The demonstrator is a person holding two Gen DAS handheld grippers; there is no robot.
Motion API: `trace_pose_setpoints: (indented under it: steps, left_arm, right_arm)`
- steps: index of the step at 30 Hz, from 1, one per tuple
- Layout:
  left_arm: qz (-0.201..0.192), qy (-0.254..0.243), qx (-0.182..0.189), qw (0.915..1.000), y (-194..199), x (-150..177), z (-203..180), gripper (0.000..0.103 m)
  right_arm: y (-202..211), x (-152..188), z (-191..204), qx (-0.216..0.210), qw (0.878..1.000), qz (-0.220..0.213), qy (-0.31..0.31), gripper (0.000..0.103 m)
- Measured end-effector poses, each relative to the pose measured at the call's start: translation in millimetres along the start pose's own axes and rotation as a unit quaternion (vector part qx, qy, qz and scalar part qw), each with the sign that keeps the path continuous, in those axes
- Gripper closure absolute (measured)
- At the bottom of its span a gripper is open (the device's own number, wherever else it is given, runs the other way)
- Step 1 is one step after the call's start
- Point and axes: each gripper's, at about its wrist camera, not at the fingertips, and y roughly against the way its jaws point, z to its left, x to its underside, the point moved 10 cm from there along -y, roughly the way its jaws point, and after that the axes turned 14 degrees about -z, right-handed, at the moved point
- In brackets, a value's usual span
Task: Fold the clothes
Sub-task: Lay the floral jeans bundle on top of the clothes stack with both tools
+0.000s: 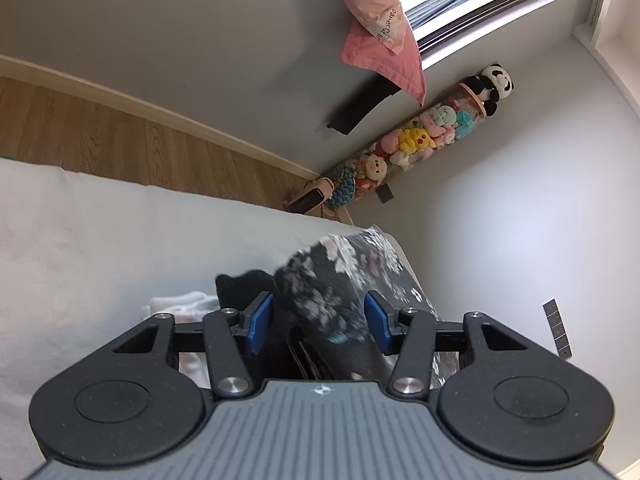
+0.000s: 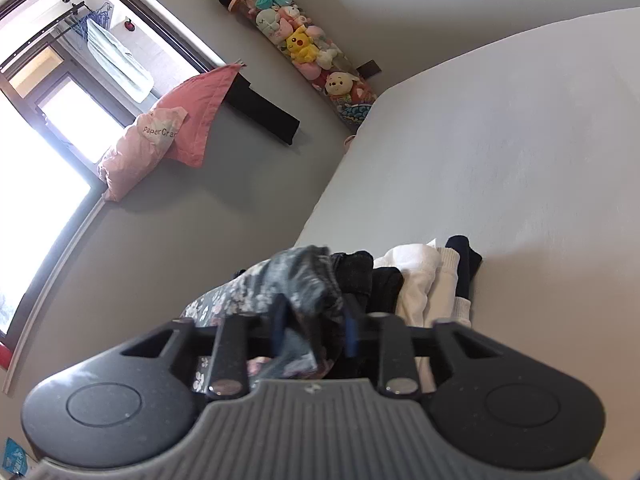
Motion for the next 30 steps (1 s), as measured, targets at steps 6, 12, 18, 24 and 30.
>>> trace_pose_setpoints:
  steps: [6,12,18,24,30]
  left_arm:
    - [0.025,-0.023,-0.002,0.9994,-9.9,12.8,8.4,0.073]
    - [0.028,-0.093,-0.003,0.9952,-7.5,18.8,0.4,0.071]
    - [0.000,-0.139,-0.029,0.9898,25.0,0.3,-15.2,0.064]
    - [-0.042,-0.214,0.019,0.9758,65.3,11.7,-57.1,0.064]
    - [-0.010,-0.261,0.097,0.9604,74.8,59.4,-105.3,0.064]
  right_arm:
    - [-4.4,19.0,-17.9,0.027,1.000,0.011,0.006,0.089]
    - [-6.0,28.5,-26.4,0.034,0.999,0.009,0.003,0.085]
    - [25.5,3.8,-8.6,0.056,0.992,-0.033,0.110,0.058]
    - [72.5,15.7,53.7,-0.034,0.966,-0.075,0.245,0.057]
    - [86.6,68.3,97.9,-0.094,0.937,-0.052,0.333,0.058]
